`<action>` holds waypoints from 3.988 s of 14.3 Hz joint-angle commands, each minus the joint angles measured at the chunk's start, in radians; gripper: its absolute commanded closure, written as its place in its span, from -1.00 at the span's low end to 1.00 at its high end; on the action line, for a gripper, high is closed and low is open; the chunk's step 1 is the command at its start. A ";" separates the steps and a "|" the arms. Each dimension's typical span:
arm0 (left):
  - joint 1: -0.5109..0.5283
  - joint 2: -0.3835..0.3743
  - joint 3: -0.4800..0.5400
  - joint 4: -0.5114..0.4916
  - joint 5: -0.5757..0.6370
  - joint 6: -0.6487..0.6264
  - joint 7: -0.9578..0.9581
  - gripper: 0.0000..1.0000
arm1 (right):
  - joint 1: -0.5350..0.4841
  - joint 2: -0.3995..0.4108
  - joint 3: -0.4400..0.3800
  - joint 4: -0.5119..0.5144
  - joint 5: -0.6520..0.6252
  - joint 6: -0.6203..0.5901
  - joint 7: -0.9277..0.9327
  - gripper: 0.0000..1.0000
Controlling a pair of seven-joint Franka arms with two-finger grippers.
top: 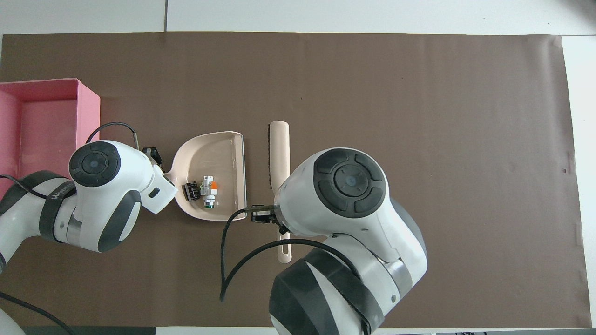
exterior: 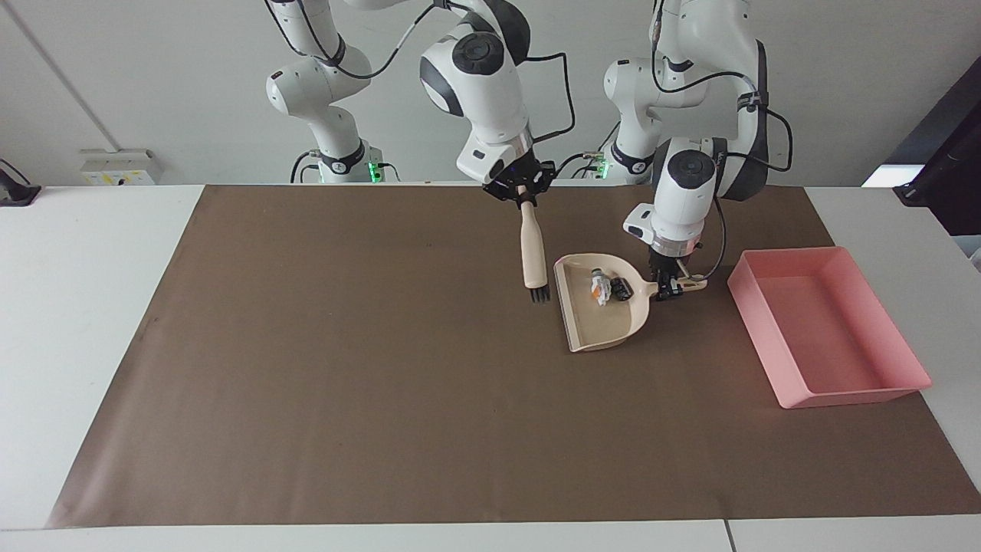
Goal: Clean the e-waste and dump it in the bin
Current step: 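Lift the dustpan over the bin while the right gripper returns the brush, then tip the dustpan with the left gripper to dump the component into the bin, then lower the brush onto the table and open the right gripper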
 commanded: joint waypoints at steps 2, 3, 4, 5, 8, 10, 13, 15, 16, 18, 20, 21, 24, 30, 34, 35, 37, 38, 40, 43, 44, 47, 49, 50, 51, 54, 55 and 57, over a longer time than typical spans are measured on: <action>0.040 -0.023 0.010 0.106 -0.056 -0.107 0.077 1.00 | -0.190 -0.050 0.016 -0.090 -0.155 -0.060 -0.078 1.00; 0.066 -0.021 0.012 0.160 -0.056 -0.180 0.080 1.00 | -0.258 -0.058 0.016 -0.115 -0.167 -0.071 -0.142 1.00; 0.111 -0.021 0.011 0.207 -0.056 -0.219 0.100 1.00 | -0.330 -0.075 0.016 -0.151 -0.169 -0.080 -0.228 1.00; 0.141 -0.021 0.012 0.249 -0.058 -0.253 0.146 1.00 | -0.400 -0.090 0.016 -0.193 -0.177 -0.069 -0.332 1.00; 0.275 -0.003 0.012 0.387 -0.059 -0.374 0.234 1.00 | -0.578 -0.100 0.016 -0.285 -0.239 -0.042 -0.553 1.00; 0.357 0.026 0.014 0.448 -0.059 -0.385 0.273 1.00 | -0.681 -0.119 0.016 -0.359 -0.258 0.021 -0.682 1.00; 0.503 0.058 0.017 0.496 -0.049 -0.364 0.475 1.00 | -0.778 -0.150 0.016 -0.480 -0.258 0.144 -0.726 1.00; 0.556 0.069 0.027 0.495 0.019 -0.281 0.578 1.00 | -0.811 -0.175 0.016 -0.550 -0.256 0.214 -0.764 1.00; 0.579 0.092 0.027 0.496 0.064 -0.246 0.605 1.00 | -0.812 -0.185 0.016 -0.587 -0.256 0.256 -0.773 1.00; 0.585 0.130 0.037 0.508 0.175 -0.212 0.594 1.00 | -0.812 -0.207 0.016 -0.644 -0.255 0.313 -0.784 1.00; 0.580 0.152 0.046 0.534 0.236 -0.184 0.582 1.00 | -0.815 -0.207 0.016 -0.650 -0.255 0.317 -0.792 1.00; 0.564 0.160 0.046 0.535 0.291 -0.185 0.527 1.00 | -0.830 -0.196 0.014 -0.652 -0.255 0.320 -0.809 0.99; 0.498 0.150 0.046 0.498 0.593 -0.195 0.256 1.00 | -0.841 -0.182 0.016 -0.653 -0.255 0.350 -0.829 0.95; 0.429 0.134 0.046 0.473 0.862 -0.309 0.094 1.00 | -0.841 -0.186 0.016 -0.666 -0.255 0.347 -0.859 0.47; 0.416 0.120 0.046 0.505 0.912 -0.351 0.111 1.00 | -0.831 -0.184 0.016 -0.655 -0.255 0.339 -0.876 -1.00; 0.416 0.100 0.041 0.510 0.910 -0.362 0.129 1.00 | -0.824 -0.182 0.016 -0.641 -0.255 0.325 -0.869 -1.00; 0.400 0.053 0.032 0.504 0.883 -0.377 0.158 1.00 | -0.783 -0.181 0.019 -0.571 -0.253 0.279 -0.846 -1.00; 0.372 0.037 0.032 0.504 0.848 -0.380 0.178 1.00 | -0.756 -0.179 0.019 -0.521 -0.253 0.247 -0.818 -1.00; 0.331 0.019 0.033 0.507 0.707 -0.397 0.215 1.00 | -0.702 -0.158 0.021 -0.410 -0.255 0.183 -0.748 -1.00; 0.232 0.011 0.034 0.499 0.532 -0.443 0.212 1.00 | -0.688 -0.104 0.019 -0.215 -0.256 0.074 -0.735 -1.00; 0.203 0.008 0.034 0.498 0.474 -0.452 0.211 1.00 | -0.689 -0.092 0.019 -0.160 -0.255 0.040 -0.729 -1.00; 0.101 0.008 0.034 0.444 0.372 -0.463 0.200 1.00 | -0.686 -0.098 0.022 -0.059 -0.255 -0.023 -0.591 -1.00; 0.057 0.008 0.034 0.394 0.299 -0.446 0.156 1.00 | -0.685 -0.095 0.025 0.056 -0.253 -0.138 -0.541 -1.00; 0.027 0.008 0.034 0.359 0.266 -0.416 0.118 1.00 | -0.688 -0.090 0.025 0.119 -0.250 -0.196 -0.527 -1.00; 0.005 0.009 0.034 0.331 0.263 -0.390 0.091 1.00 | -0.695 -0.089 0.024 0.165 -0.241 -0.251 -0.514 -1.00; -0.021 0.023 0.032 0.260 0.226 -0.313 0.054 1.00 | -0.718 -0.089 0.014 0.256 -0.243 -0.377 -0.488 -1.00; -0.022 0.026 0.033 0.227 0.200 -0.272 0.053 1.00 | -0.741 -0.092 0.014 0.255 -0.243 -0.387 -0.488 -1.00; -0.024 0.035 0.033 0.188 0.195 -0.219 0.047 1.00 | -0.772 -0.100 0.016 0.256 -0.241 -0.410 -0.494 -1.00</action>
